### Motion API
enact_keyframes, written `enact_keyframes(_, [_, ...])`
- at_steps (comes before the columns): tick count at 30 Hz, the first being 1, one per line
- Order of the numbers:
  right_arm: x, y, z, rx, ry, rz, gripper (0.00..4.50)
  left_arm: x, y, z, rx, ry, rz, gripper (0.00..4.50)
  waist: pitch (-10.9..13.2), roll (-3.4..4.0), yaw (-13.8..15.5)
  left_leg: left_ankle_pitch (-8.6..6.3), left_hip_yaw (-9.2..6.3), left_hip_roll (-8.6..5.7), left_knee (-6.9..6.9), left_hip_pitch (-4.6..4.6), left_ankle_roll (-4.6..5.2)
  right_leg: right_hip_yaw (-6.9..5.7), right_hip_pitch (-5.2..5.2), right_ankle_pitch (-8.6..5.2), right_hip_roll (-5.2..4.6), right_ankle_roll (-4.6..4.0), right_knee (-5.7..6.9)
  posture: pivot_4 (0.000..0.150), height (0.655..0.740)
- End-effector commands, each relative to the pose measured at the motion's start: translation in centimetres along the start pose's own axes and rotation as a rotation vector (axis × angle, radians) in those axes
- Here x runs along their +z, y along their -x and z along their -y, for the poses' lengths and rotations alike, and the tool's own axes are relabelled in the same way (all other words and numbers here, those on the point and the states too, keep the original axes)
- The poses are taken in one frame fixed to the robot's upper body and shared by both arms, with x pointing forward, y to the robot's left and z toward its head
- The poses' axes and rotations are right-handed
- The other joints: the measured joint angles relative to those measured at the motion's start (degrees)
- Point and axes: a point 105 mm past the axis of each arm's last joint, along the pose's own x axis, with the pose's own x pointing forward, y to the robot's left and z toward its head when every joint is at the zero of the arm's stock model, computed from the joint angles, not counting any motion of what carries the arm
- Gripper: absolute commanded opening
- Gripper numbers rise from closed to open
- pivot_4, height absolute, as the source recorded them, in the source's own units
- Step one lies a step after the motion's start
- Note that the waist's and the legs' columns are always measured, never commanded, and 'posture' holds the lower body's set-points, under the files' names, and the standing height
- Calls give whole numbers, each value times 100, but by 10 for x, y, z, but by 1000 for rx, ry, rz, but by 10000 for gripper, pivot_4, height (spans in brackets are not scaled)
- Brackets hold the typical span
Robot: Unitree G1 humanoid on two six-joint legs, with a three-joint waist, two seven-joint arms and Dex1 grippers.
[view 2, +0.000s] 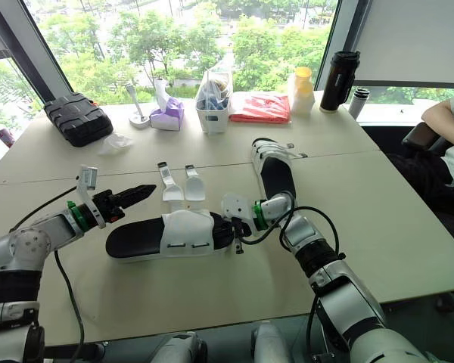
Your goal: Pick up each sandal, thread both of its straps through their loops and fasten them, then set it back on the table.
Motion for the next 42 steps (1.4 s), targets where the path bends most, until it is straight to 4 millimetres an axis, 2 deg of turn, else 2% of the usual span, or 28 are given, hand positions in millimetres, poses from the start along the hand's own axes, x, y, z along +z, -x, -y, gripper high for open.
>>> enact_keyframes(1, [-27, 2, -9, 24, -53, -106, 213, 2, -8, 4, -46, 135, 3, 45000, -1, -1, 10, 0, -1, -1, 0, 0, -1, 0, 0, 0, -1, 0, 0, 1500, 7400])
enact_keyframes(8, [-26, 0, -11, 26, -55, -101, 213, 4, -48, 0, -36, 313, 40, 45000, -9, -14, 0, 6, -9, -2, 1, -5, -12, -5, -1, 1, -2, 0, -1, 1500, 7400])
enact_keyframes(12, [-26, 0, -12, 28, -53, -102, 213, 5, -61, 0, -34, 338, 49, 45000, -10, -15, -3, 8, -9, -2, 1, -6, -16, -5, -2, 1, -1, 0, -1, 1500, 7400])
enact_keyframes(16, [-25, 0, -13, 24, -51, -104, 213, 11, -76, -12, 31, 368, 119, 45000, -11, -17, 19, 10, -12, -2, 1, -7, -18, -7, -2, 1, -2, 0, -1, 1500, 7400])
enact_keyframes(21, [-24, 1, -12, 14, -46, -107, 213, 14, -83, -19, 48, 391, 177, 45000, -12, -17, 4, 24, -11, -3, 0, -8, -43, -8, -2, 0, -2, 1, -3, 1500, 7400])
enact_keyframes(23, [-25, 1, -12, 10, -46, -108, 0, 13, -86, -21, 54, 397, 193, 39661, -13, -18, 3, 24, -11, -3, 0, -8, -44, -8, -2, 1, -2, 1, -3, 1500, 7400])
enact_keyframes(25, [-25, 1, -12, 9, -47, -108, 0, 14, -88, -23, 60, 400, 208, 31768, -13, -18, 0, 23, -11, -3, -1, -8, -43, -8, -2, 1, -2, 1, -2, 1500, 7400])
enact_keyframes(28, [-26, 1, -13, 11, -44, -113, 0, 17, -89, -25, 70, 405, 237, 15261, -13, -18, 3, 23, -12, -3, -1, -11, -42, -8, -3, 1, -2, 1, -3, 1500, 7400])
enact_keyframes(31, [-25, 0, -13, 14, -43, -113, 0, 23, -90, -28, 83, 423, 287, 723, -14, -18, 10, 21, -14, -3, -1, -10, -38, -11, -3, 1, -2, 2, -3, 1500, 7400])
enact_keyframes(37, [-25, -1, -13, 17, -38, -117, 0, 40, -84, -25, 48, 356, 355, 291, -14, -17, -4, 22, -15, -3, -1, -12, -40, -11, -5, 1, -2, 2, -3, 1500, 7400])
enact_keyframes(39, [-25, -1, -13, 18, -38, -119, 0, 49, -81, -10, -43, 241, 359, 291, -14, -17, -11, 22, -16, -3, -1, -14, -40, -13, -6, 1, -1, 2, -3, 1500, 7400])
enact_keyframes(42, [-26, 0, -13, 17, -37, -122, 0, 55, -74, 28, -233, 36, 337, 291, -14, -17, -13, 23, -15, -2, -2, -21, -43, -12, -12, 1, -1, 2, -4, 1500, 7400])
